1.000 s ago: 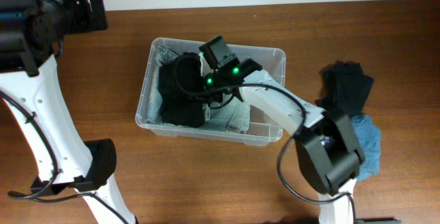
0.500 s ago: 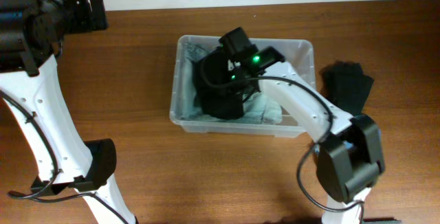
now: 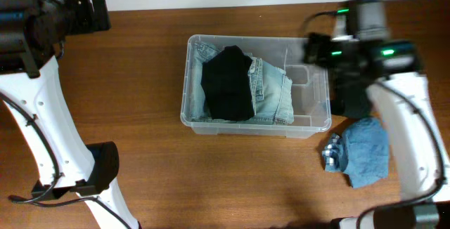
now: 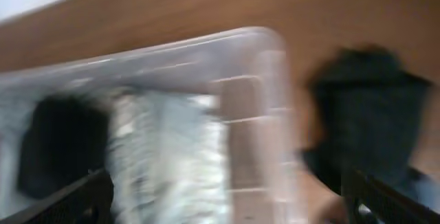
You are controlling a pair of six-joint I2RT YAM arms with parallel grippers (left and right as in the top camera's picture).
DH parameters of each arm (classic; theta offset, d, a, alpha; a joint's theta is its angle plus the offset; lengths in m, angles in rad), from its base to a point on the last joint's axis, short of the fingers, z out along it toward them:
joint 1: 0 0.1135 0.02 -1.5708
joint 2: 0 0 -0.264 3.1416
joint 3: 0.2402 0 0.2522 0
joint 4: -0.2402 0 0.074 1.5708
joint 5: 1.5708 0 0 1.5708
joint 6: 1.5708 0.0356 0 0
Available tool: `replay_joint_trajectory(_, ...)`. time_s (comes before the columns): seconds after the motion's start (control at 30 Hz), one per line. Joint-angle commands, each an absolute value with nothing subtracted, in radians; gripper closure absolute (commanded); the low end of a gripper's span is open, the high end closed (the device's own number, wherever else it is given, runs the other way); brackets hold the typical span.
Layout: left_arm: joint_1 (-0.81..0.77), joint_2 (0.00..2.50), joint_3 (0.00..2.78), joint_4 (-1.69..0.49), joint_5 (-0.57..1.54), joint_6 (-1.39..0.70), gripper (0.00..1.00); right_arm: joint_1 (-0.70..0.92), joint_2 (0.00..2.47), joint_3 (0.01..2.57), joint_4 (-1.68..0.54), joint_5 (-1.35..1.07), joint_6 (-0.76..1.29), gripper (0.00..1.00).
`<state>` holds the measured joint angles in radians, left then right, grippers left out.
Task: Pack container
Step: 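Place the black clothes into the bin and release, then grasp the second black garment with the right gripper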
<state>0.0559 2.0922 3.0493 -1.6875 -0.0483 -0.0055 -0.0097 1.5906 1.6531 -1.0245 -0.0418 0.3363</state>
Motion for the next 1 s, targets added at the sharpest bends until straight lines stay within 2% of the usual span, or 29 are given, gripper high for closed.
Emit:
replay_joint_trajectory(0.0, 0.061, 2.085, 3.057, -1.687, -0.041, -0.015, 0.00, -0.218, 1.641, 1.653, -1.040, -0.251, 0.312, 0.02)
replay_joint_trajectory(0.1, 0.061, 2.085, 3.057, -1.687, -0.040, -0.015, 0.00, -0.371, 1.730, 1.652, -1.059, -0.324, 0.302, 0.01)
replay_joint_trajectory(0.23, 0.061, 2.085, 3.057, -1.687, -0.041, -0.015, 0.00, -0.478, 1.869, 1.652, -1.064, -0.360, 0.284, 0.02)
replay_joint_trajectory(0.53, 0.061, 2.085, 3.057, -1.687, -0.041, -0.015, 0.00, -0.518, 2.152, 1.652, -0.958, -0.390, 0.265, 0.02)
replay_joint_trajectory(0.73, 0.061, 2.085, 3.057, -1.687, -0.041, -0.015, 0.00, -0.517, 2.202, 1.652, -0.869, -0.462, 0.266, 0.03)
replay_joint_trajectory(0.8, 0.061, 2.085, 3.057, -1.687, -0.041, -0.015, 0.00, -0.517, 2.207, 1.652, -0.859, -0.471, 0.270, 0.16)
replay_joint_trajectory(0.83, 0.061, 2.085, 3.057, -1.687, -0.041, -0.015, 0.00, -0.517, 2.208, 1.652, -0.857, -0.472, 0.270, 0.30)
replay_joint_trajectory(0.97, 0.061, 2.085, 3.057, -1.687, -0.041, -0.015, 0.00, -0.517, 2.208, 1.652, -0.868, -0.471, 0.265, 0.61)
